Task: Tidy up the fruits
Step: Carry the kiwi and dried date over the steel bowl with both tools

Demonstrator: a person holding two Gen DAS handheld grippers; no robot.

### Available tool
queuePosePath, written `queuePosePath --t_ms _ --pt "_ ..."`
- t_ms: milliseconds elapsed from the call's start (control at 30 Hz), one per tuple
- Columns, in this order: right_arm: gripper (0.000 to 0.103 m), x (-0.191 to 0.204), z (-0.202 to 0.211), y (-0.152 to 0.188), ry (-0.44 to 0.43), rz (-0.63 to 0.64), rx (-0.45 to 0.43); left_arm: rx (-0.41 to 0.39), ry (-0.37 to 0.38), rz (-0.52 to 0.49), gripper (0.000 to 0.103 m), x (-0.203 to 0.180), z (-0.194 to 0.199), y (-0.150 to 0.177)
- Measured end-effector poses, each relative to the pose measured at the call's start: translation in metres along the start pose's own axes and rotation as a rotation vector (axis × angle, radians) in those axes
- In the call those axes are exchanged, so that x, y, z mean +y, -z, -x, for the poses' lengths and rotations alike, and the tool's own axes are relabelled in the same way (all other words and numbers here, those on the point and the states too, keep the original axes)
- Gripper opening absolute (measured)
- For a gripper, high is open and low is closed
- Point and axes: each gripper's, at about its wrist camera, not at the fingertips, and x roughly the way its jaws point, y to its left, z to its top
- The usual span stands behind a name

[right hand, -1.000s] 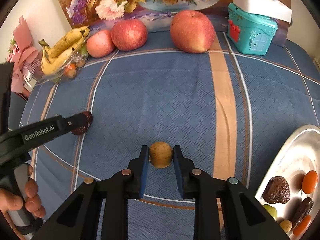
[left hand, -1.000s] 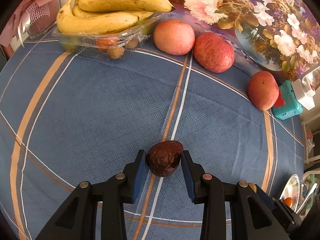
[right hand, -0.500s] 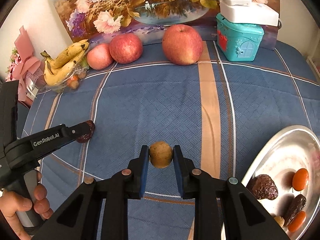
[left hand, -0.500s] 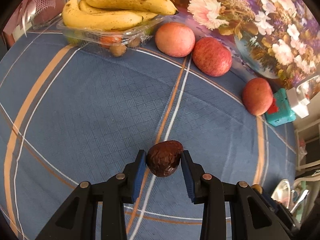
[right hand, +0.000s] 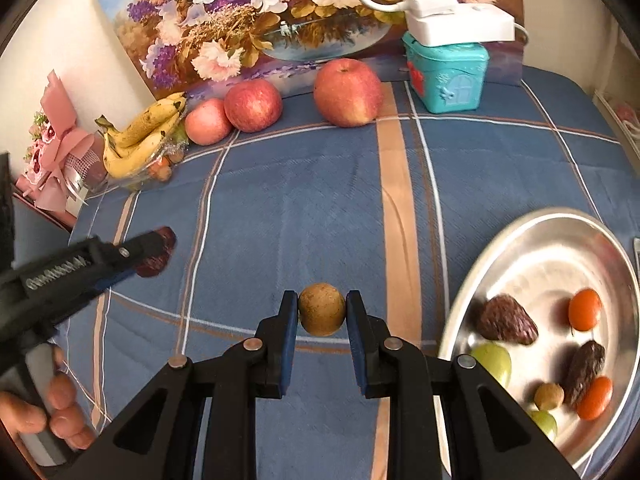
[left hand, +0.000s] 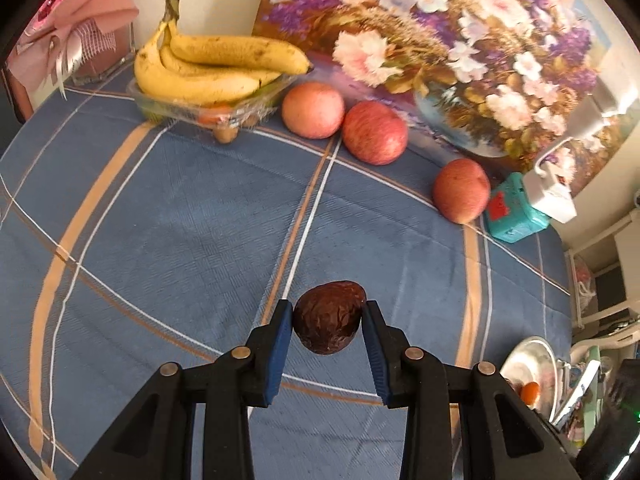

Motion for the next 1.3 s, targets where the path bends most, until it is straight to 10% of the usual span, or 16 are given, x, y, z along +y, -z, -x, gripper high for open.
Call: queuePosePath --t_ms 1300 --pt "0.025 -0.096 0.068 0.028 0.100 -0.187 -0.053 -0.016 0.108 -0.174 0.038 -0.102 0.042 0.073"
